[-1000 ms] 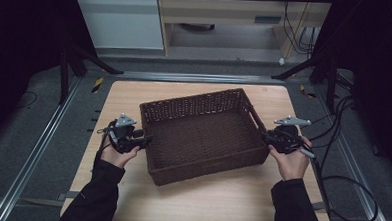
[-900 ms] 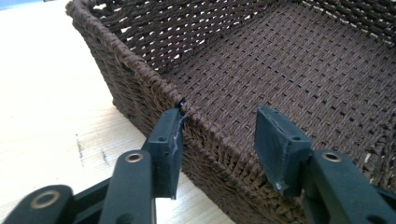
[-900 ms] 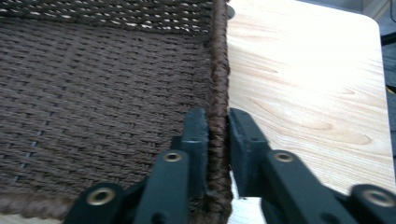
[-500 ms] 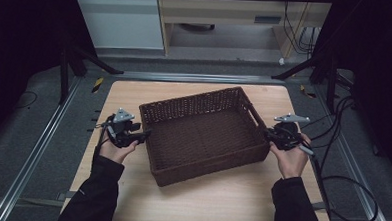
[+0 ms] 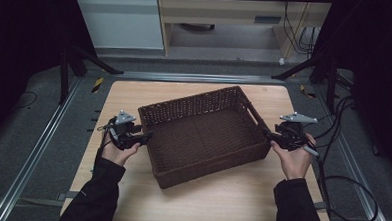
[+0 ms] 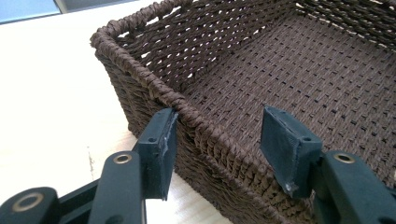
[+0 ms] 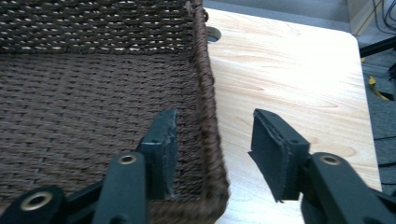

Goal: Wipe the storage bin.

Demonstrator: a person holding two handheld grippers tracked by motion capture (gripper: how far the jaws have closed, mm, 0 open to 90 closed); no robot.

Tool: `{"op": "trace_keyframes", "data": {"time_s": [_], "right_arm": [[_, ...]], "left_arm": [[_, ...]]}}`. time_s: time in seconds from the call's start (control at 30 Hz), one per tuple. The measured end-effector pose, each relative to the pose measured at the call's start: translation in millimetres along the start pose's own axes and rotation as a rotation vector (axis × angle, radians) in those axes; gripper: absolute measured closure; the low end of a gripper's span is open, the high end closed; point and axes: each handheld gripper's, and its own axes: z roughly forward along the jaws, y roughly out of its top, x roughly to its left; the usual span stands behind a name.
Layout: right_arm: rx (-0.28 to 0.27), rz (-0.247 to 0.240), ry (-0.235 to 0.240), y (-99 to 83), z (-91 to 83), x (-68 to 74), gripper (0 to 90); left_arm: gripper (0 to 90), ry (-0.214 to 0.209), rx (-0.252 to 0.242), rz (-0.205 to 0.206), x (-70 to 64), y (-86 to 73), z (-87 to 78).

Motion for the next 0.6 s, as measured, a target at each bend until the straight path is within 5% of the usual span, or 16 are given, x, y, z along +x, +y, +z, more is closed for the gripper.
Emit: {"op": "trace_keyframes", "data": {"time_s": [0.2,0.4,0.6], "right_arm": [[0.007,-0.006,-0.011,1.0,-6.7,5.6,46.6],[0.026,0.0,-0.022,0.2,-9.5,10.1,46.3],[0.034,-0.011,-0.053,-2.1,-5.8,6.9,67.7]], "left_arm": [[44.1,-0.001,0.0,-0.014,-7.1,-5.2,-7.7],[43.7,0.02,-0.047,0.041,-2.6,0.7,-17.3],[42.9,0.017,-0.064,0.03,13.9,5.4,-21.8]]}}
